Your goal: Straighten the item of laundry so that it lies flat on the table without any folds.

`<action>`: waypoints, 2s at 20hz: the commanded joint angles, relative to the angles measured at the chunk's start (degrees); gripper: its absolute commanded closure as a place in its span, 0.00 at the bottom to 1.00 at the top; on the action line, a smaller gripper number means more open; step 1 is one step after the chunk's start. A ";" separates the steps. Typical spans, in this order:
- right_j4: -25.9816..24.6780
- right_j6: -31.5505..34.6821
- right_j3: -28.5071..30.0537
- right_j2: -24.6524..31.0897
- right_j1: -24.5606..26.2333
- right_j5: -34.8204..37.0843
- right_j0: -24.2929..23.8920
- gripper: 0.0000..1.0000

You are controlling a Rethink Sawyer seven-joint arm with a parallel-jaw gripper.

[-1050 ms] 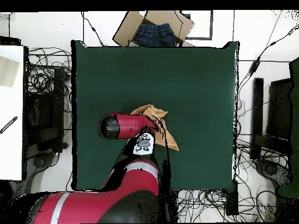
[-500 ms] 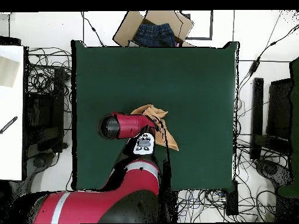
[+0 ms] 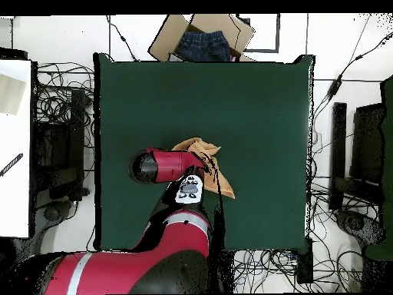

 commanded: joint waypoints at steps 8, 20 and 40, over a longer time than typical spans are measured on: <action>1.90 8.81 -0.16 2.71 3.28 -1.55 -1.08 0.00; 1.70 8.92 -0.20 2.41 3.65 -2.14 -0.94 0.00; 1.66 8.21 -3.89 1.16 5.91 -0.55 -0.59 0.00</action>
